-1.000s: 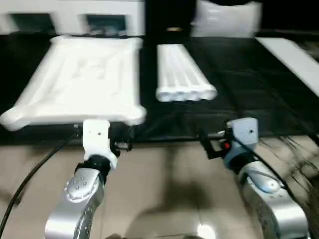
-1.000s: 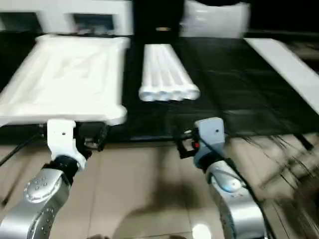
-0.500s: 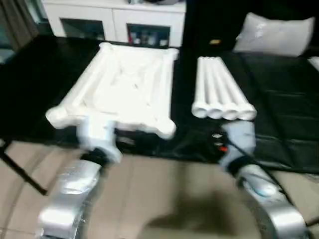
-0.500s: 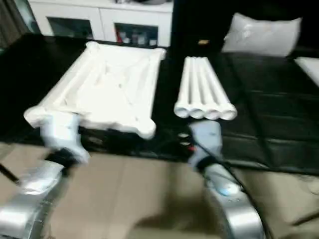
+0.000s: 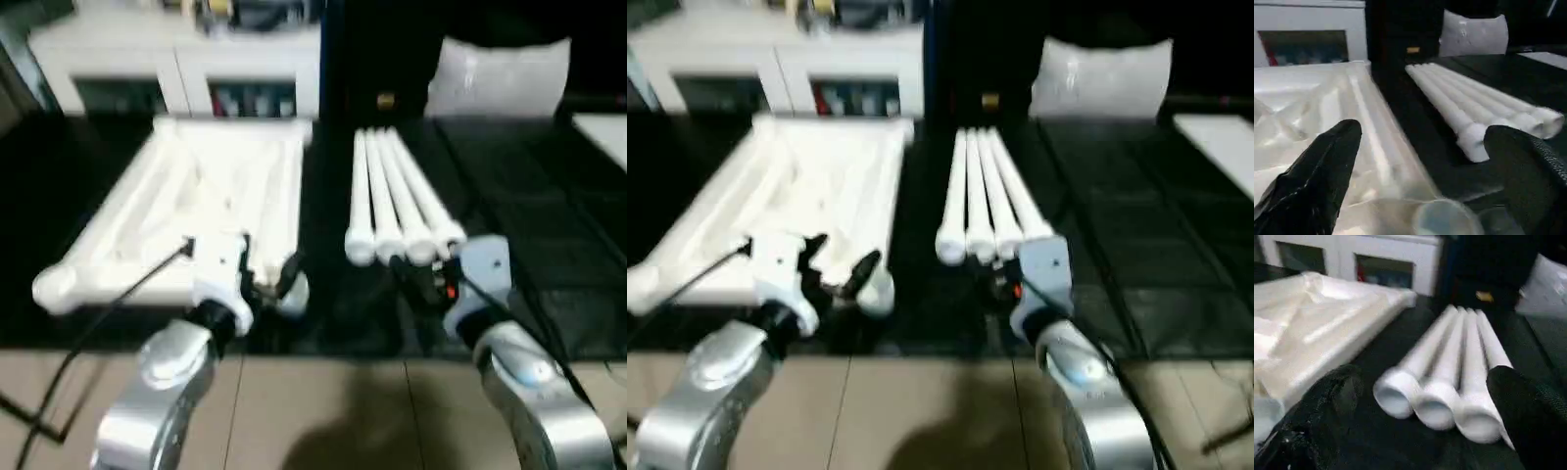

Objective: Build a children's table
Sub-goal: Move to table

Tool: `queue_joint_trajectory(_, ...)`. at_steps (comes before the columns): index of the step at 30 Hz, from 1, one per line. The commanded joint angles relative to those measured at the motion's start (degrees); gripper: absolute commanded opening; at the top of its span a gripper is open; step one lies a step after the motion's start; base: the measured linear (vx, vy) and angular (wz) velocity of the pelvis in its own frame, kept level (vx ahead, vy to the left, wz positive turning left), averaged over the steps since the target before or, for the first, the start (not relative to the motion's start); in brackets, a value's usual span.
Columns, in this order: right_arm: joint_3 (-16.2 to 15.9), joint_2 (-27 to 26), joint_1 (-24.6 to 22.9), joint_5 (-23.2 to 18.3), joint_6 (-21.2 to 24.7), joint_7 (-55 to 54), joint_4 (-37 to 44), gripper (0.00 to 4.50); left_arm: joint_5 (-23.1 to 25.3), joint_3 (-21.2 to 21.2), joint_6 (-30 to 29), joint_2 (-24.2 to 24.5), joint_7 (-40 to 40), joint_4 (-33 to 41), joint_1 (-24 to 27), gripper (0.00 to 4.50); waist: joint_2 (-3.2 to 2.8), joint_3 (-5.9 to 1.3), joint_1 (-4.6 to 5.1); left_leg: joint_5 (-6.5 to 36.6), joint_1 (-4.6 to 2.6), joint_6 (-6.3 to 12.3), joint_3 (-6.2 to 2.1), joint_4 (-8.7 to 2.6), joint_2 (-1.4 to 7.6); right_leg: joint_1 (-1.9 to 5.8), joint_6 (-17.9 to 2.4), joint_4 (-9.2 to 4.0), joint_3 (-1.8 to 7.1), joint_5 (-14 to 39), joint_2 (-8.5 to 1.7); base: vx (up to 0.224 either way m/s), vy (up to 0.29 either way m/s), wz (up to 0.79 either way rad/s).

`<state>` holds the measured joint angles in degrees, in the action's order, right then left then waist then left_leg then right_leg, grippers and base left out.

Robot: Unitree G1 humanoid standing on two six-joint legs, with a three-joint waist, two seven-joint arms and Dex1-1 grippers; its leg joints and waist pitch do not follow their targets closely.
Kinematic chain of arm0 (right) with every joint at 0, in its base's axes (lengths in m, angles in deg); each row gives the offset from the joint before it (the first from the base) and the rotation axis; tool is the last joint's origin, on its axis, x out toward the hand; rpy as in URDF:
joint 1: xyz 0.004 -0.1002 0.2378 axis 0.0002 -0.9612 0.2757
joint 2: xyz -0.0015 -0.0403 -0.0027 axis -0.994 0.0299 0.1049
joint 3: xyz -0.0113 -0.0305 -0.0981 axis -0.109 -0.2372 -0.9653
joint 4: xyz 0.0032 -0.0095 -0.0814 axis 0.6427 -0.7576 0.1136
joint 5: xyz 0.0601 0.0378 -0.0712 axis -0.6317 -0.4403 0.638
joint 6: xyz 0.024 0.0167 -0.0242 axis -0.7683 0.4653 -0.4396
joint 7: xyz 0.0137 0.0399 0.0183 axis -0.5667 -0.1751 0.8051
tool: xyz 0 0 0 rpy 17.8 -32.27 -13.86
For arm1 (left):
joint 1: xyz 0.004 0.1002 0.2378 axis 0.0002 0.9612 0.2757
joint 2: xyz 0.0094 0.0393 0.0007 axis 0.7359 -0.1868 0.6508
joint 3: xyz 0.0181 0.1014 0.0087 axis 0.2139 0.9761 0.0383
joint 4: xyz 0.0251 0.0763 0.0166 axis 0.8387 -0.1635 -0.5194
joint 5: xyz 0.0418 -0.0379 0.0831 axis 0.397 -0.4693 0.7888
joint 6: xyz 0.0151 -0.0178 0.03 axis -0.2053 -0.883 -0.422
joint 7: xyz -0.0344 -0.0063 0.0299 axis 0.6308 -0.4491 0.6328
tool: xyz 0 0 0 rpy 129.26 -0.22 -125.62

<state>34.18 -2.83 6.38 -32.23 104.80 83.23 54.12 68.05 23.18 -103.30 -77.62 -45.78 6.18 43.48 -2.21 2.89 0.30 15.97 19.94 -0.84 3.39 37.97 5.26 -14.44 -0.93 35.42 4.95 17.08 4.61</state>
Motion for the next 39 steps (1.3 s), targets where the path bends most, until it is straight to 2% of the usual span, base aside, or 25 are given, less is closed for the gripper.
queue_joint_trajectory(1, -1.9, 0.2, 0.4, -0.2, 0.1, 1.3, -0.7, 4.50, 0.7, -1.7, -0.6, 0.4, -0.3, 0.5, 0.6, 4.45, -0.98, -0.43, 2.38, 20.0, -1.43, 0.29, -5.85, -9.86, 6.91, -1.63, -6.9, -2.79, -2.02, 20.7, -4.99, 0.149, 0.125, -0.06)
queue_joint_trajectory(2, -2.2, 0.2, 0.7, -0.1, 0.1, 1.3, -1.1, 4.50, 0.6, -2.2, -0.8, 0.3, -0.4, 0.8, 0.8, 4.45, -1.95, -2.17, 3.19, 26.6, -5.06, 1.04, -8.11, -10.36, 8.55, -4.29, -4.8, 2.01, -4.25, 15.3, -4.95, 0.149, 0.125, -0.06)
queue_joint_trajectory(3, -2.4, 0.1, 1.0, -0.6, 0.8, 1.6, -1.3, 4.50, 0.6, -2.6, -1.0, 0.5, -0.7, 1.1, 0.8, 4.45, -1.28, -3.38, 3.84, 25.4, -7.42, 10.40, -9.64, -10.02, 9.20, -7.13, 3.2, 6.50, -6.78, 3.9, -6.28, 0.190, 0.066, 0.01)
queue_joint_trajectory(6, -3.8, -0.4, 1.9, -0.7, 1.5, 2.4, -2.3, 4.50, 0.6, -3.3, -1.7, 1.3, -1.1, 2.1, 1.2, 4.45, 0.86, -2.53, 4.19, 13.3, -5.87, 19.99, -6.15, -9.96, 7.21, -9.19, 4.9, 6.05, -7.79, -1.7, -7.90, 0.160, 0.032, 0.03)
queue_joint_trajectory(8, -4.0, -0.9, 2.5, -0.6, 1.7, 2.5, -3.0, 4.50, 0.5, -3.7, -2.2, 1.2, -1.5, 2.8, 1.1, 4.45, 2.12, -2.94, 4.15, 12.8, -5.84, 19.05, -3.74, -9.20, 5.19, -8.65, 2.8, 1.66, -6.90, -4.4, -9.23, 0.141, -0.063, 0.01)
queue_joint_trajectory(9, -4.1, -1.6, 3.1, -0.7, 1.7, 2.2, -3.8, 4.50, 0.4, -3.8, -2.7, 1.6, -1.4, 3.8, 1.3, 4.45, 6.18, -1.40, 1.59, 17.5, -0.89, 12.44, 1.18, -4.99, 0.36, -3.27, 1.5, -7.59, -1.28, 18.9, -14.23, 0.119, -0.124, 0.02)
queue_joint_trajectory(10, -4.2, -2.0, 3.5, -0.7, 2.0, 2.0, -4.1, 4.50, 0.3, -3.9, -3.1, 1.8, -1.4, 4.5, 1.5, 4.45, 6.03, -2.82, 1.03, 12.0, 0.14, 10.35, 1.53, 0.97, -0.42, -0.47, -1.3, -9.56, 1.97, 31.2, -18.36, 0.145, -0.112, -0.06)
queue_joint_trajectory(11, -4.2, -2.6, 3.9, -1.0, 2.4, 1.7, -4.4, 4.50, 0.2, -4.1, -3.4, 1.9, -1.3, 5.1, 1.7, 4.45, 5.85, -3.59, -0.42, 4.5, 2.99, 6.40, 0.52, 4.02, 0.60, 2.23, -6.6, -9.06, 3.60, 34.3, -20.00, 0.145, -0.112, -0.06)
queue_joint_trajectory(12, -4.2, -3.0, 4.1, -1.1, 2.7, 1.4, -4.5, 4.50, 0.1, -4.3, -3.6, 1.9, -1.2, 5.5, 1.9, 4.45, 6.18, -3.19, -0.99, 0.9, 5.15, 4.36, 0.28, 4.38, 1.08, 3.19, -11.4, -7.90, 2.63, 25.5, -18.39, 0.182, -0.068, -0.11)
queue_joint_trajectory(14, -4.5, -3.1, 4.6, -1.0, 3.9, 1.2, -4.8, 4.50, 0.1, -4.4, -3.9, 2.1, -1.1, 5.9, 2.2, 4.45, 5.76, -2.94, -1.92, -2.4, 4.85, 3.34, 0.68, 3.10, 1.74, 2.56, -16.3, -7.95, 0.78, 17.6, -16.81, 0.168, -0.030, -0.05)
queue_joint_trajectory(15, -4.5, -3.2, 4.9, -0.9, 4.2, 1.1, -4.9, 4.50, 0.3, -4.4, -4.0, 2.5, -1.0, 6.1, 2.2, 4.45, 2.99, -1.79, -2.10, -5.4, 3.28, 3.23, 1.03, -4.03, 4.33, 0.87, -16.0, -7.89, -4.99, 18.4, -12.95, 0.170, 0.024, -0.03)
queue_joint_trajectory(16, -4.4, -3.5, 5.2, -1.0, 4.5, 1.0, -4.9, 4.50, 0.4, -4.3, -4.0, 2.7, -0.8, 6.2, 2.2, 4.45, 1.92, -2.54, -1.94, -5.0, 1.26, 2.92, 1.66, -5.83, 4.60, 0.71, -13.9, -7.43, -7.03, 18.1, -10.93, 0.172, 0.077, 0.00)
queue_joint_trajectory(17, -4.3, -3.6, 5.5, -1.1, 5.0, 1.0, -4.9, 4.50, 0.2, -4.4, -4.2, 2.7, -0.9, 6.4, 2.2, 4.45, 0.25, -2.64, 0.81, 8.1, -4.13, 4.52, -3.74, -9.12, 8.44, -4.66, -8.2, 0.12, -8.97, 12.7, -6.01, 0.172, 0.077, 0.00)
queue_joint_trajectory(18, -4.5, -3.9, 6.2, -1.0, 6.1, 0.8, -4.9, 4.50, -0.3, -4.8, -4.4, 2.7, -0.9, 6.6, 2.0, 4.45, 0.36, -3.68, 0.86, 9.9, -8.37, 11.78, -7.20, -8.78, 11.10, -7.97, -2.4, 4.86, -8.49, 7.7, -7.28, 0.207, 0.073, 0.11)
queue_joint_trajectory(19, -4.4, -3.9, 6.6, -1.3, 7.4, 0.9, -4.7, 4.50, -0.8, -4.9, -4.4, 2.2, -0.8, 6.9, 2.2, 4.45, 0.13, -4.00, 1.04, 6.7, -8.52, 14.96, -7.31, -8.18, 10.82, -8.89, 0.3, 5.94, -8.58, 5.8, -7.55, 0.213, 0.045, 0.07)
queue_joint_trajectory(20, -4.4, -3.9, 6.6, -1.3, 7.5, 1.0, -4.6, 4.50, -0.9, -4.9, -4.5, 2.2, -0.7, 7.0, 2.2, 4.45, 0.49, -3.50, 0.80, -8.1, -7.37, 19.86, -6.06, -6.71, 9.75, -10.82, 3.6, 6.90, -8.54, 0.8, -8.08, 0.213, 0.045, 0.07)
queue_joint_trajectory(22, -3.9, -4.1, 7.7, -2.3, 10.3, 1.3, -4.1, 4.50, -1.2, -4.4, -5.3, 2.2, -0.5, 7.8, 2.6, 4.45, 2.39, -3.86, 0.19, -28.3, -5.67, 23.09, -3.02, -5.46, 8.69, -11.79, 5.0, 4.77, -7.29, -8.6, -9.30, 0.145, 0.030, 0.01)
queue_joint_trajectory(23, -3.8, -4.2, 7.9, -2.6, 10.9, 1.3, -4.0, 4.50, -1.3, -4.3, -5.4, 2.2, -0.4, 7.9, 2.7, 4.45, 5.25, -4.49, 0.02, -33.0, -3.68, 18.71, 0.36, -2.33, 4.76, -10.14, 2.8, -1.16, -4.49, -21.3, -11.82, 0.131, 0.016, 0.01)
queue_joint_trajectory(24, -3.4, -4.4, 9.3, -3.1, 13.2, 1.3, -4.0, 4.50, -2.4, -4.0, -5.2, 2.5, 0.8, 8.4, 3.1, 4.45, 6.64, -4.36, -1.37, -22.2, 0.34, 11.99, 2.23, -0.82, 0.59, -5.87, 0.6, -2.27, -0.13, -30.1, -14.97, 0.000, 0.000, 0.00)
queue_joint_trajectory(25, -3.5, -4.0, 10.0, -2.8, 13.9, 1.3, -4.2, 4.50, -2.9, -3.6, -5.4, 3.4, 2.1, 8.8, 3.4, 4.45, 7.33, -4.18, -1.05, -18.3, 2.12, 9.59, 1.21, -1.39, 1.80, -4.29, -2.2, -2.29, 0.81, -35.8, -16.62, 0.000, 0.000, 0.00)
queue_joint_trajectory(26, -3.6, -3.8, 10.4, -2.5, 14.4, 1.4, -4.1, 4.50, -3.4, -3.3, -5.7, 4.2, 2.9, 9.2, 3.6, 4.45, 6.74, -4.77, -1.72, -17.8, 1.90, 5.64, 0.65, -3.43, 3.11, -2.76, -6.0, -0.60, -1.17, -46.1, -15.34, 0.000, 0.000, 0.00)
queue_joint_trajectory(28, -3.2, -3.0, 11.5, -2.2, 13.9, 1.9, -4.0, 4.50, -3.9, -2.3, -5.7, 7.6, 6.6, 10.0, 4.3, 4.45, 5.24, -4.20, -1.26, -19.7, 0.68, 2.06, 0.86, -4.67, 3.91, -3.58, -10.9, -0.44, -3.35, -42.3, -12.17, 0.026, -0.015, 0.00)
queue_joint_trajectory(29, -3.2, -2.7, 11.7, -1.9, 13.4, 1.9, -4.0, 4.50, -3.7, -2.2, -5.6, 8.3, 7.3, 10.0, 4.5, 4.45, 4.54, -3.58, -0.58, -19.1, 0.06, -0.06, 0.74, -5.23, 4.70, -4.31, -12.8, -1.08, -4.17, -29.8, -11.21, 0.000, 0.000, 0.00)
queue_joint_trajectory(34, -3.2, -0.7, 11.9, -2.3, 10.8, 3.9, -3.6, 4.50, -5.6, -3.5, -6.6, 16.4, 16.3, 9.4, 3.8, 4.45, 3.71, -1.66, -0.51, 11.0, -1.04, -4.37, 1.20, -7.08, 5.67, -5.49, -9.5, -3.95, -3.32, 9.3, -12.10, -0.027, -0.006, 0.02)
queue_joint_trajectory(39, -2.7, 1.7, 10.6, -4.3, 11.6, 7.2, -1.7, 4.50, -6.1, -2.3, -5.6, 22.8, 21.9, 9.6, 4.7, 4.19, 3.78, -1.30, -0.54, 15.6, -0.85, -4.05, 1.02, -7.47, 5.86, -6.06, -6.2, -4.85, -3.00, 19.3, -12.43, -0.049, -0.019, 0.03)
